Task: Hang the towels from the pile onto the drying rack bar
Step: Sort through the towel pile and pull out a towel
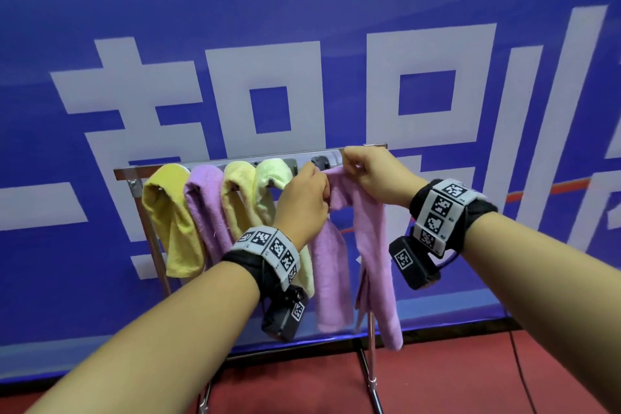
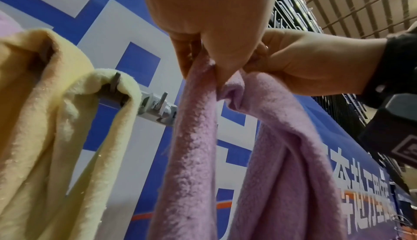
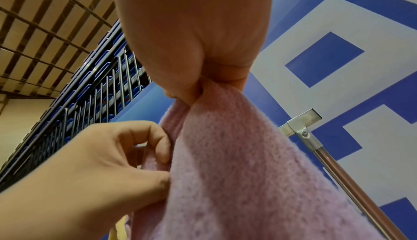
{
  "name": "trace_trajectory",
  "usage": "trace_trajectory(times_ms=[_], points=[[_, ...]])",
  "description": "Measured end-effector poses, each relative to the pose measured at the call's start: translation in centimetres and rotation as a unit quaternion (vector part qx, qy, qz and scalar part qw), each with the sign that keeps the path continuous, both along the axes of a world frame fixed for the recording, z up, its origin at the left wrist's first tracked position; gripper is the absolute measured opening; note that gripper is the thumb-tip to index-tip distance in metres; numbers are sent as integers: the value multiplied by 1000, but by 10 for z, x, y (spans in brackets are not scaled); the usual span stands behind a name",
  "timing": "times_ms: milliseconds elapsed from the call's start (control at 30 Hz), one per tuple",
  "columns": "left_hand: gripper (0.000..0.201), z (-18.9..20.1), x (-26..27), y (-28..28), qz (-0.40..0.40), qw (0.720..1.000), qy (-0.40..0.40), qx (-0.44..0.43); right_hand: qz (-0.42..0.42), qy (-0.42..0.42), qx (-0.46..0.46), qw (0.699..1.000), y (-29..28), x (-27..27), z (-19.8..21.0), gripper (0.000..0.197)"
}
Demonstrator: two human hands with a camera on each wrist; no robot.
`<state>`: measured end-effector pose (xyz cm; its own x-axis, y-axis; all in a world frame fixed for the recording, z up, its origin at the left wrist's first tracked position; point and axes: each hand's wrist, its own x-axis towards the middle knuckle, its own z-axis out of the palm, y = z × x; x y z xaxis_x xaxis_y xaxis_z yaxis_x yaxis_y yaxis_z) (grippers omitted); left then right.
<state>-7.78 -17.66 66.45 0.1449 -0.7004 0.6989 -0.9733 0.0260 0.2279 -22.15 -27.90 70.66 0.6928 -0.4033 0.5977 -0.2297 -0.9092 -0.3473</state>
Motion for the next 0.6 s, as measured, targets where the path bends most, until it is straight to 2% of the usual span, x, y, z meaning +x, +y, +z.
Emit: trace_trajectory(times_ms=[100,167,267,333,467,600], points=[[19,-3,8,-8,30,997,-77,8,-36,71,-62,995,-7,-1,-3,33],[12,-1,8,-14,55,986,-146,56,-102,144,-122,977,-13,0,-7,25],[17,1,1,-22,82,962,-225,129,-166,200,-161,952,-24,9,-17,15],[24,0,1,-28,116,954,-240,136,-179,181,-164,953,-28,18,-21,13],[38,5,18,-41,164,951,-233,122,-200,142,-167,955,-29,36,-26,21],[27,14,34,-47,186,954,-201,122,-202,139,-145,959,-31,54,-25,25]])
